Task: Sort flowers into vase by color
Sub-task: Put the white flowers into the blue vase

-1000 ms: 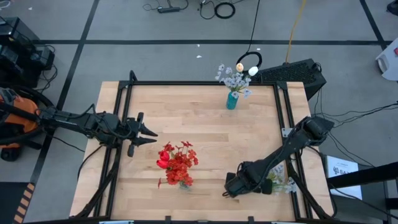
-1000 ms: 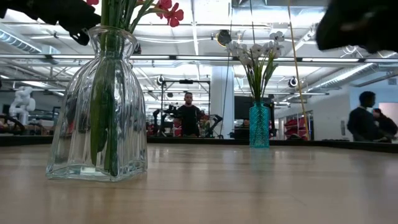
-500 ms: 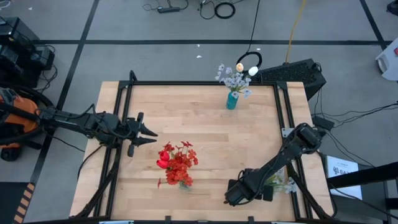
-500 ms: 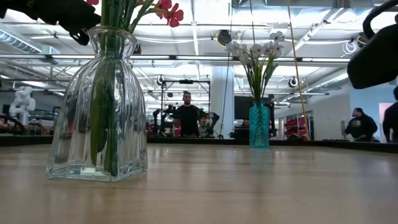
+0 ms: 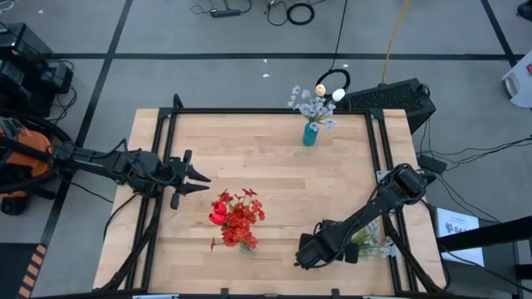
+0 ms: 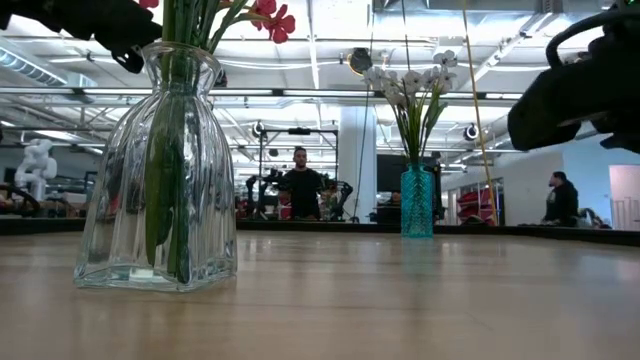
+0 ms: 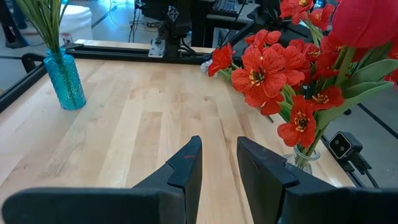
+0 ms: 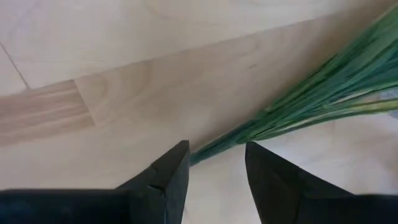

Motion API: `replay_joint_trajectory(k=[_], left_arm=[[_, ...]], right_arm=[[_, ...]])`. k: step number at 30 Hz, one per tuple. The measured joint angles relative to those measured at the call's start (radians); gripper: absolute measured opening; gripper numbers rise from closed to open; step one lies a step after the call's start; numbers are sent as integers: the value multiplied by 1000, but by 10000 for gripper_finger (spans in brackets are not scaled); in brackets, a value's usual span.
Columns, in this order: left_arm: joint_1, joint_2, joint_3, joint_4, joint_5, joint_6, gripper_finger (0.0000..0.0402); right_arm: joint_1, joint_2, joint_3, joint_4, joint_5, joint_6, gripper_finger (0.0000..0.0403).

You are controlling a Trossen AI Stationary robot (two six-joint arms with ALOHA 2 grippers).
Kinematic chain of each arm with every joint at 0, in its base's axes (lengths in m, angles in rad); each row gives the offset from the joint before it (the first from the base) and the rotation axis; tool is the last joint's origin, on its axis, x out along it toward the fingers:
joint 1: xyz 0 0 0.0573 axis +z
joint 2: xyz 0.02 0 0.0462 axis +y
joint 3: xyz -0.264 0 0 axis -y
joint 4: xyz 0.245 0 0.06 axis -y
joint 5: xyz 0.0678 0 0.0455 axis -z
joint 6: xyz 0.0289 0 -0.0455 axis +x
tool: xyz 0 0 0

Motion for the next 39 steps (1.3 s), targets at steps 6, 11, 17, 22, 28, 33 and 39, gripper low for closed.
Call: replay_joint_trajectory(k=[6, 11, 17, 22, 28, 33, 39], left_arm=[[0, 0, 0, 0, 0, 0, 106], [0, 0, 0, -4, 0, 0, 106], [0, 0, 0, 0, 0, 0, 106], [0, 0, 0, -1, 0, 0, 106], [0, 0, 0, -4, 1, -2, 106], [0, 0, 0, -6, 2, -27, 106], [0, 0, 0, -6, 3, -28, 106]], right_arm=[[9, 38, 0, 72, 7, -13, 148], [19, 57, 1, 156, -20, -36, 148], [47, 57, 27, 165, -95, -14, 148], [66, 64, 29, 174, -98, 14, 148], [68, 93, 30, 211, -95, 16, 132], [70, 105, 30, 244, -56, 8, 115], [69, 107, 30, 246, -39, -37, 86]])
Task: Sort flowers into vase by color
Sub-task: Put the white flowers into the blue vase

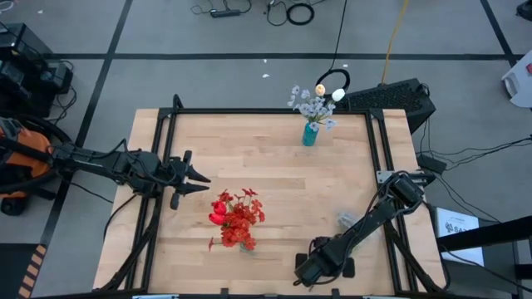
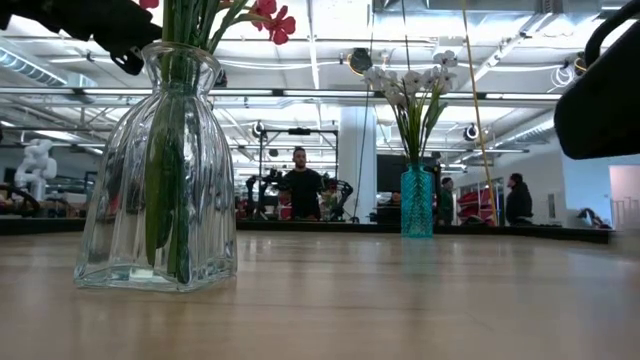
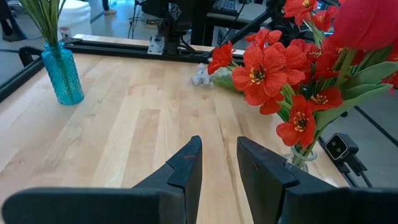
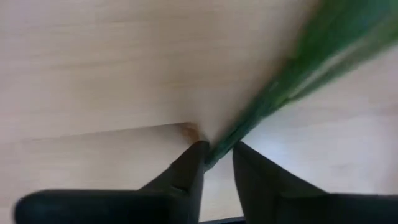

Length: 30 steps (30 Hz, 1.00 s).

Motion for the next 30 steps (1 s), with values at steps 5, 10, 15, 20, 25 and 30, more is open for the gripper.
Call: replay_joint_trajectory(k=[5, 10, 15, 20, 25, 30], left_arm=[[0, 0, 0, 0, 0, 0, 106], [0, 0, 0, 0, 1, 0, 106], [0, 0, 0, 0, 1, 1, 106], [0, 0, 0, 1, 1, 1, 106], [0, 0, 0, 1, 0, 0, 106], [0, 0, 0, 2, 0, 0, 106]], right_arm=[[2, 1, 0, 3, 43, -115, 17], [2, 2, -1, -1, 43, -353, 15], [0, 2, -1, -10, 55, -383, 17], [2, 2, -1, -18, 128, -378, 33], [3, 2, -1, -21, 144, -392, 62], [1, 2, -1, -30, 155, -386, 92]])
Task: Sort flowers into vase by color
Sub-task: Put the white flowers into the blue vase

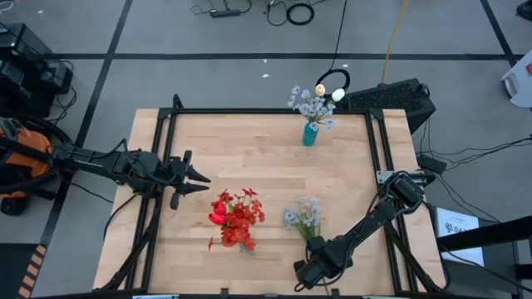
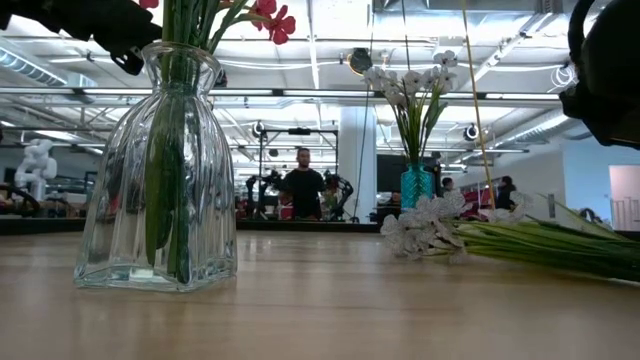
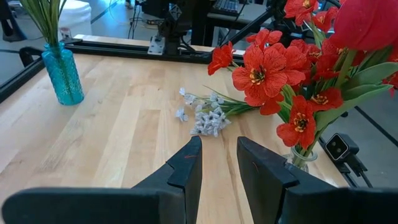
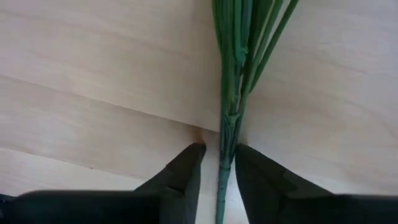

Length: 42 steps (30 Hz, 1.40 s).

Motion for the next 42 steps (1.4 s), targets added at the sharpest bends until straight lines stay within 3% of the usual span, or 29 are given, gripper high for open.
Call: replay_joint_trajectory(k=[9, 18, 22, 27, 34, 39, 42], left_arm=[[0, 0, 0, 0, -10, 0, 106], [0, 0, 0, 1, -11, 0, 106], [0, 0, 0, 1, -11, 0, 106], [0, 0, 0, 1, -11, -1, 106], [0, 0, 0, 0, -10, 0, 106], [0, 0, 0, 0, -10, 1, 106], [0, 0, 0, 0, -10, 0, 106]], right_arm=[[-2, -20, -1, -10, 11, 51, 134], [-10, -45, -6, -92, 106, 44, 137], [-23, -38, -4, -87, 92, 0, 134], [-25, -5, 0, -62, 83, -2, 111], [-26, 19, 3, -27, 70, -5, 13], [-43, 10, -1, -11, -42, -141, 26], [-44, 4, -2, -6, -9, -96, 24]])
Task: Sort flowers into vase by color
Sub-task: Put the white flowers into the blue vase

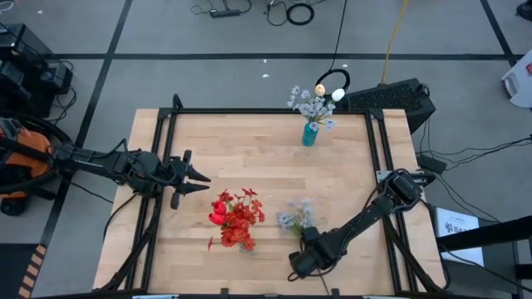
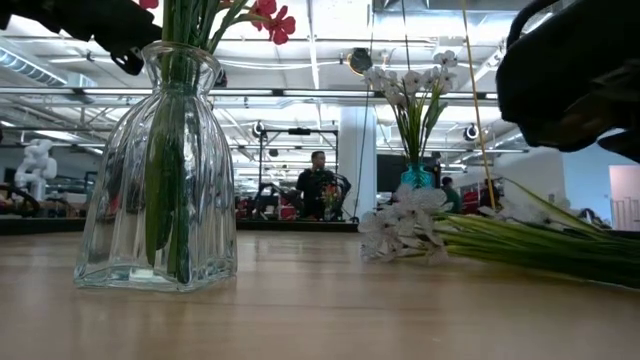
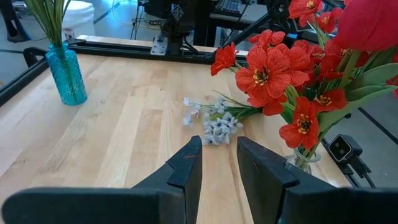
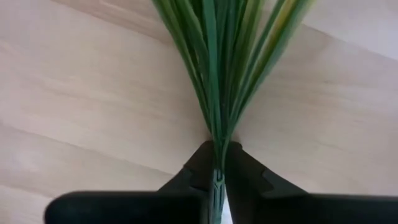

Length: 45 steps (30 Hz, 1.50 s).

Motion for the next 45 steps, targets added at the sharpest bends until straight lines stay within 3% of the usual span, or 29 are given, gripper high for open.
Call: replay_joint_trajectory(k=[8, 16, 21, 28, 33, 39, 45], left_arm=[[0, -26, 0, 0, 52, 24, 106], [0, -133, -4, 6, -65, 58, 106], [0, -139, -103, 100, -83, 26, 106], [1, -139, -275, 454, -94, 52, 106], [7, -137, -313, 463, -99, 68, 106], [115, -137, -315, 495, -109, 139, 106], [265, -128, -315, 499, 22, 120, 106]], right_arm=[[-8, -6, -3, 70, 167, 92, 5], [-93, -65, -9, 52, 644, -13, 1], [-237, -152, -96, 124, 624, -339, 0], [-414, -422, -318, 328, 564, -800, 0], [-477, -678, -451, 381, 564, -961, 0], [-500, -936, -498, 388, 567, -1157, 0], [-544, -1076, -499, 388, 569, -1305, 0]])
